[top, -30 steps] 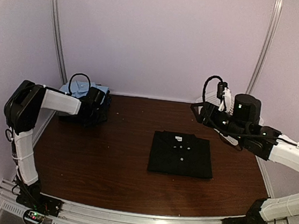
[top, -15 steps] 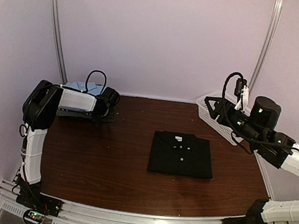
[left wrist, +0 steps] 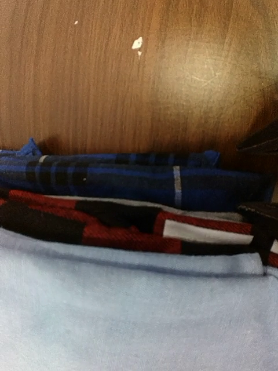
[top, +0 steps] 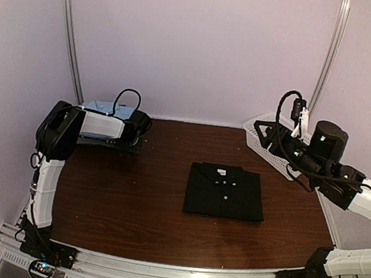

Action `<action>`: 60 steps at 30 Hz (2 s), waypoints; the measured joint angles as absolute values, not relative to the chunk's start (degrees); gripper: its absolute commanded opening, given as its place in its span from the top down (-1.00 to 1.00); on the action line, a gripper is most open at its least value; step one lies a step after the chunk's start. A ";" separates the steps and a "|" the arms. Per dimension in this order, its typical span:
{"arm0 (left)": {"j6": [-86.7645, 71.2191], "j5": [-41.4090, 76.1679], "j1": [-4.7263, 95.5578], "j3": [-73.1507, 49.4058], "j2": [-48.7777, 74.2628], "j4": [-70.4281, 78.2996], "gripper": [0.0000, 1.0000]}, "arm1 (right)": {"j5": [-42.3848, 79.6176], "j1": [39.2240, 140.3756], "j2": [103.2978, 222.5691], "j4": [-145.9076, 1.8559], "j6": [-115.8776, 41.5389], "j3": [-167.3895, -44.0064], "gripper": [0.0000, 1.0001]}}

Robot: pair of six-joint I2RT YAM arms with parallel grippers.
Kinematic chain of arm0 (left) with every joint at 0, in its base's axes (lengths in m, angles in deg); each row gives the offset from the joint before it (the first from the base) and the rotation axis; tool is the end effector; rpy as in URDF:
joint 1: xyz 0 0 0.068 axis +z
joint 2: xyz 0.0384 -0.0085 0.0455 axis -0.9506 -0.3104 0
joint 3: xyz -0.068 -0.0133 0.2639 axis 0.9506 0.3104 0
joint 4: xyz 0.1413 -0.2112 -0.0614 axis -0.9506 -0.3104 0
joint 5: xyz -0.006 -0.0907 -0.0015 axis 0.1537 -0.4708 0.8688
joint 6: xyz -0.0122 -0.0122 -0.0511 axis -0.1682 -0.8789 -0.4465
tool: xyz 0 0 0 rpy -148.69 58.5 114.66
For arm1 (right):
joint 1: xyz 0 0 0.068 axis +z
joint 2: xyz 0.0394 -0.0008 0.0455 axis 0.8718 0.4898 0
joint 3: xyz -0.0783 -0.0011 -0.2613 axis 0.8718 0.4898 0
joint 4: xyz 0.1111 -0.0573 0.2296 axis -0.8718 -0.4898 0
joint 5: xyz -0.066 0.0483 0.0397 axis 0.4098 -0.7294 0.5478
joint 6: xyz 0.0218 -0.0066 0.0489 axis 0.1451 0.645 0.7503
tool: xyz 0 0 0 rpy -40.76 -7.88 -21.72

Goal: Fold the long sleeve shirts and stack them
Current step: Move the square-folded shirt to the center of the board.

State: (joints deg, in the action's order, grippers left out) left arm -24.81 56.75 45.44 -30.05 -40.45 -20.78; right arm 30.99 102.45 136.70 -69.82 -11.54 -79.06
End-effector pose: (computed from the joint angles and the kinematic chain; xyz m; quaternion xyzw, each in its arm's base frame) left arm 0.4245 -0.1909 0.1240 -0.0848 0.9310 0.1180 0.3349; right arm 0.1712 0.1491 0.3559 -0.0316 0.7321 0.3861 0.5604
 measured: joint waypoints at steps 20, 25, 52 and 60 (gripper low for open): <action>-21.36 56.60 45.46 -29.13 -40.18 -20.60 1.00 | 31.25 102.45 137.16 -69.12 -10.58 -77.72 -0.19; -22.21 54.72 44.93 -26.29 -37.78 -20.87 1.00 | 31.23 102.45 137.77 -68.75 -10.40 -77.05 -0.18; -39.15 41.94 28.54 -22.66 -33.19 -23.60 1.00 | 30.77 102.45 139.74 -67.38 -9.70 -71.95 -0.17; -39.33 38.04 28.15 -22.95 -32.38 -23.93 0.56 | 30.88 102.45 141.69 -66.96 -9.50 -71.12 -0.17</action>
